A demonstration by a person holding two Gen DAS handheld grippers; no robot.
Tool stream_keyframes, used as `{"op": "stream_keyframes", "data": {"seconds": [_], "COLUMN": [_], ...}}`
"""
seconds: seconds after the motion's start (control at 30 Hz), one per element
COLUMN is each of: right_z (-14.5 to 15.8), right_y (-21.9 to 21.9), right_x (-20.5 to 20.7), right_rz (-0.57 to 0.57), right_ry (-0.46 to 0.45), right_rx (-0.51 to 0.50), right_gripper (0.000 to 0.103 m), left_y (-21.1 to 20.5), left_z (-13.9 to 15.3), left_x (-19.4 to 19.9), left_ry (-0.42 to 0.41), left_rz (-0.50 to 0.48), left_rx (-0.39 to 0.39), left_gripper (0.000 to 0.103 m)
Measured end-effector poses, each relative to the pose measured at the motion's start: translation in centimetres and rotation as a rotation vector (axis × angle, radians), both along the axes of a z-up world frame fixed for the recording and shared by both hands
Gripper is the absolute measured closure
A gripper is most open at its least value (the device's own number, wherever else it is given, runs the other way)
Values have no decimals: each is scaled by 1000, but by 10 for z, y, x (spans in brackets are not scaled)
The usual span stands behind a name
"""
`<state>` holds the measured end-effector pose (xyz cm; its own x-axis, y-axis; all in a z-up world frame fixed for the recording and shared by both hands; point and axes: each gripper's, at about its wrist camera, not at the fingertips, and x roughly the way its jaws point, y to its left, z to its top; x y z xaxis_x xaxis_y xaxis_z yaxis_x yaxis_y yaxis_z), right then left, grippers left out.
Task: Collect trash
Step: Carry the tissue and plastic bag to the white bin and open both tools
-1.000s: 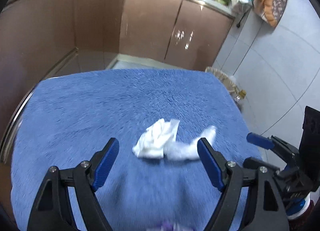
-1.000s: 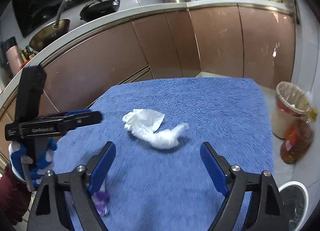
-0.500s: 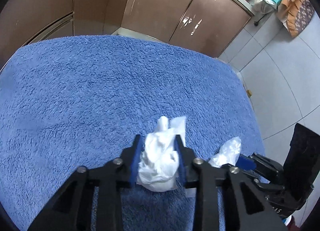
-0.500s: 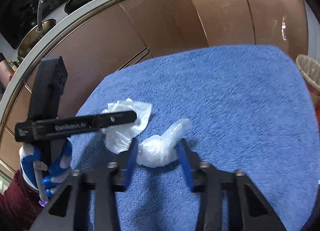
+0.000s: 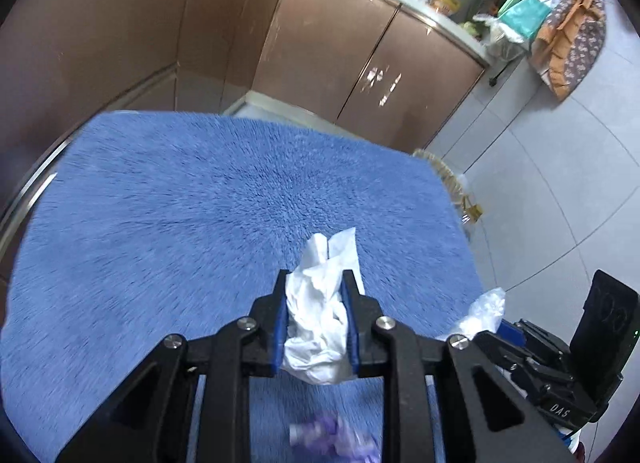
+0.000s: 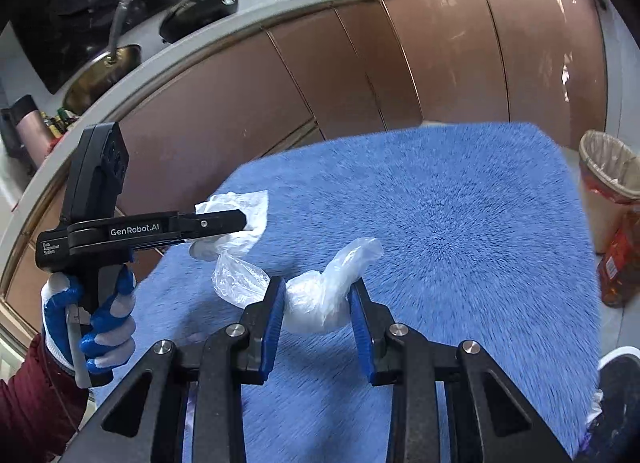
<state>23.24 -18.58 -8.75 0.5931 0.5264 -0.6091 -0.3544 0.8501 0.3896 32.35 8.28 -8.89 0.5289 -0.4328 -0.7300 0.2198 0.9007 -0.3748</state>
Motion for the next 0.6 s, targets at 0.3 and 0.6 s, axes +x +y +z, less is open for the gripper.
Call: {"op": "stream_keyframes", "data": {"seconds": [0.3, 0.6], "right_z": [65, 109], "right_y": [10, 0], "right_x": [-74, -151], "right_rz": [-15, -49], "right_ry": [-135, -264], "right_rx": [-3, 9], "right_gripper": [73, 73], "left_y": [27, 22], "left_z": [70, 120], "left_x": [-81, -159], "left_ry": [-118, -234], "left_rz": [23, -2], "left_rx": [-27, -72], "left_gripper": [81, 81]}}
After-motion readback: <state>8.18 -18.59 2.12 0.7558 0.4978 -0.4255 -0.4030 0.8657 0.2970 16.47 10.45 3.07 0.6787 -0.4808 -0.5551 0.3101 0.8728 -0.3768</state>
